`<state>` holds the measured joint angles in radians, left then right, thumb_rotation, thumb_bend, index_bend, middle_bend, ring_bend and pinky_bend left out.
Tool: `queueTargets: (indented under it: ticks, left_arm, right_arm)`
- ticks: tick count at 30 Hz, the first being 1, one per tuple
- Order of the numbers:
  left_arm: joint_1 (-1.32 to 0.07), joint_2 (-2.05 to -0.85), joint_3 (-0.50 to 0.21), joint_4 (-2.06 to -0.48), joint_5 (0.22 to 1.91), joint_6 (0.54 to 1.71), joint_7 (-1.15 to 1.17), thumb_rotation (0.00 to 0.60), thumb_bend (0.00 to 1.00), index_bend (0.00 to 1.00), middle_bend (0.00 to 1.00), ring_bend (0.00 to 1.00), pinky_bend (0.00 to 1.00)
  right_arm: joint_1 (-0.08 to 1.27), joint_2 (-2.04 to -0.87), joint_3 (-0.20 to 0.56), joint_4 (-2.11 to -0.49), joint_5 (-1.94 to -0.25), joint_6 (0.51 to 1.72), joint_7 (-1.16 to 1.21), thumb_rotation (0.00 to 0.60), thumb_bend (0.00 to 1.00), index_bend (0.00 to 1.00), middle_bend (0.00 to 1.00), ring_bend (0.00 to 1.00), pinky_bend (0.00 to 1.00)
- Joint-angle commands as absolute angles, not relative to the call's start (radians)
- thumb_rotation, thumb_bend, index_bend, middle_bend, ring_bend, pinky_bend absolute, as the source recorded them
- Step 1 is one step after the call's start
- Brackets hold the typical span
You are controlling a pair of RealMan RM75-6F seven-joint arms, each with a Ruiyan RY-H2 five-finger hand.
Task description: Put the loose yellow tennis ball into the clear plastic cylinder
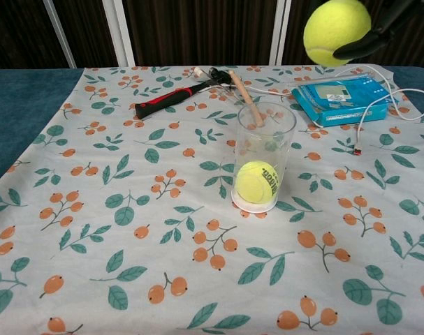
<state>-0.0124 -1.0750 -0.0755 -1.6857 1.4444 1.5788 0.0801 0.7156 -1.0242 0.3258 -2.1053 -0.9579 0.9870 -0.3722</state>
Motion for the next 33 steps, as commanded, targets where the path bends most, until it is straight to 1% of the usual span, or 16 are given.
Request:
queueTargets:
  ticks: [1, 7, 13, 15, 18, 21, 24, 26, 28, 31, 33]
  left_arm:
    - [-0.009, -1.083, -0.081, -1.676, 1.447, 1.590, 0.070, 0.600, 0.02, 0.16, 0.00, 0.00, 0.04]
    - [-0.008, -1.089, -0.084, -1.666, 1.450, 1.598, 0.067, 0.600, 0.02, 0.16, 0.00, 0.00, 0.03]
    - [-0.009, -1.090, -0.083, -1.662, 1.454, 1.597, 0.063, 0.600, 0.02, 0.16, 0.00, 0.00, 0.03]
    - [-0.009, -1.090, -0.084, -1.661, 1.454, 1.598, 0.062, 0.600, 0.02, 0.16, 0.00, 0.00, 0.03]
    - [-0.008, -1.089, -0.084, -1.661, 1.452, 1.598, 0.059, 0.600, 0.02, 0.16, 0.00, 0.00, 0.04]
    - [-0.008, -1.088, -0.085, -1.661, 1.452, 1.598, 0.057, 0.600, 0.02, 0.16, 0.00, 0.00, 0.04]
    - [-0.008, -1.088, -0.085, -1.661, 1.451, 1.596, 0.057, 0.600, 0.02, 0.16, 0.00, 0.00, 0.04]
    - [-0.009, -1.088, -0.084, -1.661, 1.448, 1.592, 0.061, 0.600, 0.02, 0.16, 0.00, 0.00, 0.04]
    - [-0.009, -1.088, -0.084, -1.663, 1.446, 1.590, 0.067, 0.600, 0.02, 0.16, 0.00, 0.00, 0.04]
    - [-0.009, -1.087, -0.084, -1.665, 1.445, 1.590, 0.068, 0.600, 0.02, 0.16, 0.00, 0.00, 0.04]
    - [-0.009, -1.087, -0.085, -1.666, 1.443, 1.590, 0.069, 0.600, 0.02, 0.16, 0.00, 0.00, 0.04]
  right_arm:
    - [0.743, -1.069, 0.309, -2.100, -0.936, 0.990, -0.401, 0.600, 0.34, 0.54, 0.45, 0.48, 0.98]
    - [0.789, -1.153, 0.298, -2.075, -0.899, 1.007, -0.443, 0.600, 0.34, 0.54, 0.45, 0.47, 0.99]
    - [0.835, -1.211, 0.285, -2.047, -0.841, 1.012, -0.492, 0.600, 0.34, 0.54, 0.44, 0.47, 1.00]
    - [0.845, -1.223, 0.277, -2.043, -0.826, 1.014, -0.504, 0.600, 0.34, 0.54, 0.43, 0.45, 1.00]
    - [0.855, -1.233, 0.268, -2.040, -0.805, 1.015, -0.516, 0.600, 0.34, 0.52, 0.38, 0.42, 1.00]
    - [0.864, -1.237, 0.261, -2.038, -0.789, 1.013, -0.521, 0.600, 0.34, 0.46, 0.31, 0.36, 1.00]
    - [0.870, -1.233, 0.256, -2.046, -0.776, 1.010, -0.524, 0.600, 0.34, 0.36, 0.24, 0.31, 1.00]
    - [0.877, -1.230, 0.254, -2.048, -0.766, 1.009, -0.529, 0.600, 0.34, 0.27, 0.19, 0.28, 1.00]
    - [0.888, -1.222, 0.248, -2.052, -0.744, 1.002, -0.543, 0.600, 0.34, 0.22, 0.15, 0.25, 1.00]
    - [0.901, -1.206, 0.243, -2.067, -0.715, 0.998, -0.555, 0.600, 0.34, 0.19, 0.10, 0.21, 1.00]
    - [0.905, -1.198, 0.247, -2.076, -0.709, 1.008, -0.551, 0.600, 0.34, 0.18, 0.09, 0.20, 1.00]
